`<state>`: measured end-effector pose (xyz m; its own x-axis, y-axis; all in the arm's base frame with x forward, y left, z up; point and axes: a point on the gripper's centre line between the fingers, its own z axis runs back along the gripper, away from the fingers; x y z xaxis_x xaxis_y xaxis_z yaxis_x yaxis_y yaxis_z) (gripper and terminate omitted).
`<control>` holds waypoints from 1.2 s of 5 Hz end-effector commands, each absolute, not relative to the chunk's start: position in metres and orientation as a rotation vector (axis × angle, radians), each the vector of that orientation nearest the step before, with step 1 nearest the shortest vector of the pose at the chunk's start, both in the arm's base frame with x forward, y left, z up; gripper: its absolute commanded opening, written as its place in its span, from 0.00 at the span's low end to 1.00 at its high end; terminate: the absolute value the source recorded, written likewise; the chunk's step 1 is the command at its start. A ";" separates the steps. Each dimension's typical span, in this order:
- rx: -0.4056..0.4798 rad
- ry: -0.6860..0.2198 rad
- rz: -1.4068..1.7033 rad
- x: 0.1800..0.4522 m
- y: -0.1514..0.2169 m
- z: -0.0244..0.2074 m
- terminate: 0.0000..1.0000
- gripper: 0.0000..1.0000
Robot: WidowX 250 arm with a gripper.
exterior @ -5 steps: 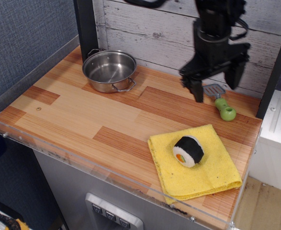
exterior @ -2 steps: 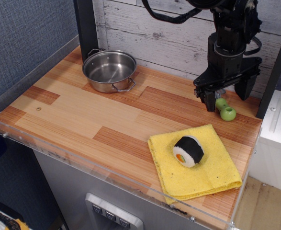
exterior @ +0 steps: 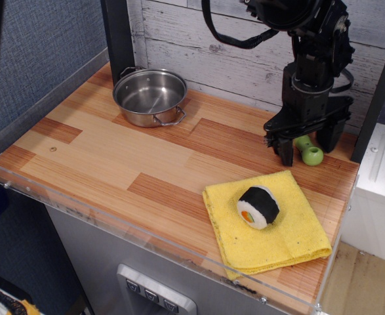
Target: Put the spatula to the left of the cloth.
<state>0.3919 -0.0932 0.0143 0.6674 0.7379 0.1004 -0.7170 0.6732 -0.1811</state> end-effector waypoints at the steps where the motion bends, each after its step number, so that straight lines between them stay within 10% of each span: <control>1: -0.125 -0.229 0.819 0.395 -0.096 0.026 0.00 0.00; 6: -0.197 -0.347 0.940 0.383 -0.092 0.086 0.00 0.00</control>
